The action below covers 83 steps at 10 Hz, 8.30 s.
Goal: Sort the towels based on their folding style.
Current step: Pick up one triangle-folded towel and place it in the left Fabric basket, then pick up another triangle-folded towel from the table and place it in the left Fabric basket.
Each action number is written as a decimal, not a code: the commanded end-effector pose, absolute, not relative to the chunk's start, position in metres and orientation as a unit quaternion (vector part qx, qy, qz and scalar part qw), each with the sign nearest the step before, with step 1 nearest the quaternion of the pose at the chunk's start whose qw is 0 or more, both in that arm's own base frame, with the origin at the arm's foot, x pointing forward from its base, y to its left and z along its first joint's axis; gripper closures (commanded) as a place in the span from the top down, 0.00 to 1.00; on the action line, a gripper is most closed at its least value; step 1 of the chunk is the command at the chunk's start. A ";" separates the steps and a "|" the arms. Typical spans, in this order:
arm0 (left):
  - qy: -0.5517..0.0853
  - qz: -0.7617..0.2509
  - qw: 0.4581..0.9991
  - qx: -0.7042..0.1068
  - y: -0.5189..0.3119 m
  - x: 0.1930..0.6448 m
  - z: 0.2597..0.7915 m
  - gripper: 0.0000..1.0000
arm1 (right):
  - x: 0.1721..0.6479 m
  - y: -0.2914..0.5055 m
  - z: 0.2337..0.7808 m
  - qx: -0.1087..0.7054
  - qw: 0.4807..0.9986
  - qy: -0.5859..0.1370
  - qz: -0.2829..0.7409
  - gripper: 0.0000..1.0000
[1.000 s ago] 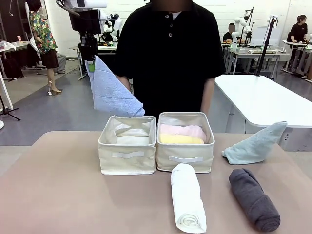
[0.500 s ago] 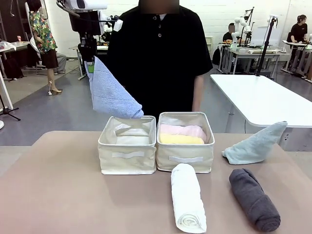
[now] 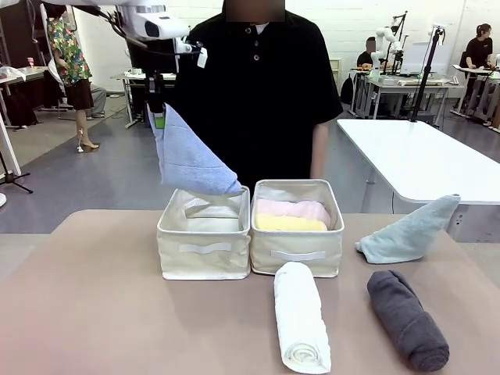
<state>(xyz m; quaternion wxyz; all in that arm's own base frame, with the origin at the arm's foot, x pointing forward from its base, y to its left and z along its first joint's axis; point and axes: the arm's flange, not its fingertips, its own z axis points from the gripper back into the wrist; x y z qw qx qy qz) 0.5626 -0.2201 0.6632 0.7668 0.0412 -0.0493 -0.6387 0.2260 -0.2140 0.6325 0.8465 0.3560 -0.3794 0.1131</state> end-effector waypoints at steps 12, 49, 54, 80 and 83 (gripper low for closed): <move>0.027 -0.604 0.796 0.022 -0.247 0.552 0.555 0.16 | 0.228 -0.213 0.634 0.369 0.838 -0.385 0.113 1.00; -0.059 -0.611 0.789 -0.030 -0.127 0.507 0.636 0.98 | 0.228 -0.213 0.634 0.369 0.838 -0.385 0.113 1.00; -0.096 -0.632 0.761 -0.108 -0.114 0.514 0.646 0.98 | 0.228 -0.213 0.634 0.369 0.838 -0.385 0.113 1.00; -0.366 -0.510 0.714 -0.311 0.172 0.468 0.657 0.98 | 0.149 -0.177 0.720 0.138 0.900 -0.313 0.269 1.00; -0.366 -0.510 0.714 -0.311 0.172 0.468 0.657 0.98 | 0.140 -0.227 0.709 0.166 0.901 -0.335 0.220 1.00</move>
